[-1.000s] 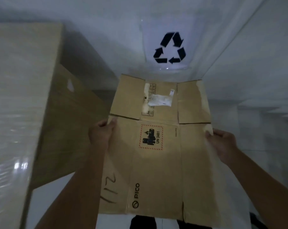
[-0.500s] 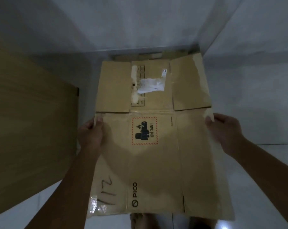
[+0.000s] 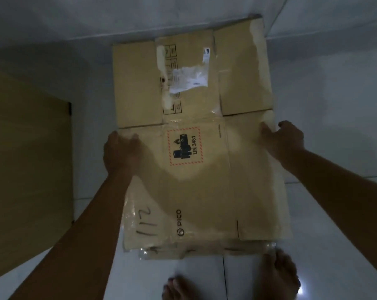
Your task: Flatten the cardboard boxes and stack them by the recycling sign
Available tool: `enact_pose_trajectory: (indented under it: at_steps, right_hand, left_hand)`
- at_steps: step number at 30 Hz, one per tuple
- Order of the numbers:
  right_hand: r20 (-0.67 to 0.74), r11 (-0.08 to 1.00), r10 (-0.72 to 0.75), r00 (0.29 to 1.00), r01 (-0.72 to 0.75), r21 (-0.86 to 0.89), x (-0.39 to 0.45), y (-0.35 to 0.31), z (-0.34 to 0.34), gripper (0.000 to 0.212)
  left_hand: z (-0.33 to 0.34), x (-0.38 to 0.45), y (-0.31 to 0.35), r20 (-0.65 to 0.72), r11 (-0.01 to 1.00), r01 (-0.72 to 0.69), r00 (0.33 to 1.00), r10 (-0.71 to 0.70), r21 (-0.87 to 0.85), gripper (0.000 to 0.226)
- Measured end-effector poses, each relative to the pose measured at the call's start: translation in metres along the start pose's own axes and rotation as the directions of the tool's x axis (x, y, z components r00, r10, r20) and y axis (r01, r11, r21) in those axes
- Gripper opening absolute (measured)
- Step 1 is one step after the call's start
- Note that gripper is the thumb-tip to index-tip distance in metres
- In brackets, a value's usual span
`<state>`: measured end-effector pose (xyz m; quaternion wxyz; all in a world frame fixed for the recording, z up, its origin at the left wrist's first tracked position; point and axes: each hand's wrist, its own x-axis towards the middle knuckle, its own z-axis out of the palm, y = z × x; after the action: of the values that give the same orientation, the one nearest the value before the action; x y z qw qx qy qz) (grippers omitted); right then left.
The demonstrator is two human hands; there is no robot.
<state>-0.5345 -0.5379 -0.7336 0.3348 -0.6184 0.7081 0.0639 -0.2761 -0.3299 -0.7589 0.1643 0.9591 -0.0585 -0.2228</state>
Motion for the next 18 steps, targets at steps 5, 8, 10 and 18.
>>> enact_pose_trajectory:
  at_steps: [5, 8, 10, 18]
  right_hand:
    - [0.069, 0.873, -0.271, 0.960, 0.276, -0.403, -0.085, -0.016, -0.059, 0.055]
    - [0.191, 0.685, -0.418, 0.888, 0.446, -0.576, -0.157, -0.034, -0.100, 0.057]
    - [0.206, 0.626, -0.478, 0.854, 0.495, -0.603, -0.213, -0.050, -0.138, 0.058]
    - [0.276, 0.545, -0.589, 0.760, 0.625, -0.559, -0.444, -0.109, -0.285, 0.054]
  left_hand:
    - [-0.062, -0.084, 0.033, 0.205, 0.938, -0.203, 0.967, 0.148, 0.281, 0.081]
    - [-0.121, -0.143, 0.048, 0.290, 0.809, -0.397, 0.912, 0.292, 0.434, 0.069]
    - [-0.171, -0.187, 0.065, 0.310, 0.729, -0.485, 0.873, 0.376, 0.482, 0.065]
    - [-0.401, -0.353, 0.079, 0.253, 0.770, -0.453, 0.891, 0.377, 0.449, 0.057]
